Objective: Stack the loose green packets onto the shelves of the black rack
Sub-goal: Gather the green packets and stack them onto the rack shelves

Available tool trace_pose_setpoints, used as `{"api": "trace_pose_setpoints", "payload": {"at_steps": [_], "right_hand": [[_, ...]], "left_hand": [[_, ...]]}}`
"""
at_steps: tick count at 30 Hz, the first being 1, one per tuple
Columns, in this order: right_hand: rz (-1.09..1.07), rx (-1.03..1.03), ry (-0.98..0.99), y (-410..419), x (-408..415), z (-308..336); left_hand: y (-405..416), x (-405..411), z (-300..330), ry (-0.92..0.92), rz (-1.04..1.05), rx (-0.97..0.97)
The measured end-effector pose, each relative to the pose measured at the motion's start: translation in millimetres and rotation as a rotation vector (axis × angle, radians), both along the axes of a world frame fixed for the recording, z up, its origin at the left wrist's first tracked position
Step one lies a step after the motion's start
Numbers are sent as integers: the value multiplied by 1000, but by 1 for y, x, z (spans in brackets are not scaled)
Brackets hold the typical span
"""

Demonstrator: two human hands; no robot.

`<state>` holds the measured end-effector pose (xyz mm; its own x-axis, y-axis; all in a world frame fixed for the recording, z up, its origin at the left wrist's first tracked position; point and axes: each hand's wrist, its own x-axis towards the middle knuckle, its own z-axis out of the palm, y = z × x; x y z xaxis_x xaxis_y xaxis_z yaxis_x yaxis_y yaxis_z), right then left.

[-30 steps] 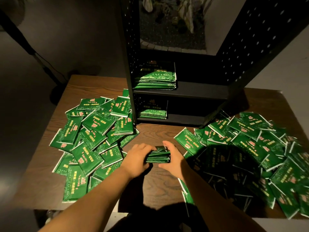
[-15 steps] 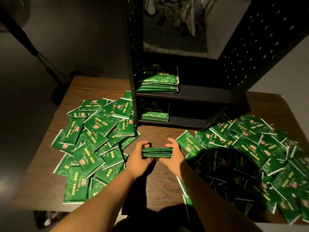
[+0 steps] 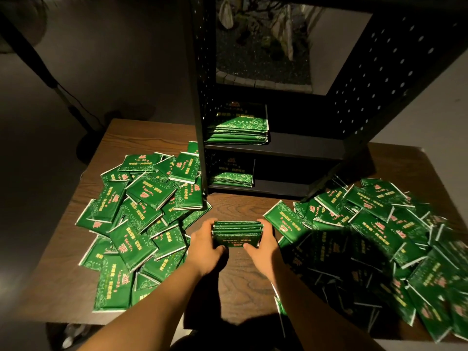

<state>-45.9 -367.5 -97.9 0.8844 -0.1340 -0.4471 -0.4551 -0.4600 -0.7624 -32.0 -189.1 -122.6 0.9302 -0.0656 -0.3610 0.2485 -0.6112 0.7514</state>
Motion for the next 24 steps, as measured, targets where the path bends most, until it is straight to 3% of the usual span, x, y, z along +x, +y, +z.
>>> {"api": "trace_pose_setpoints", "payload": {"at_steps": [11, 17, 24], "right_hand": [[-14, 53, 47, 3, 6, 31], [-48, 226, 37, -12, 15, 59], [-266, 422, -192, -9, 31, 120]], "left_hand": [[-4, 8, 11, 92, -23, 46], [7, 29, 59, 215, -64, -387], [-27, 40, 122, 81, 166, -745]]}}
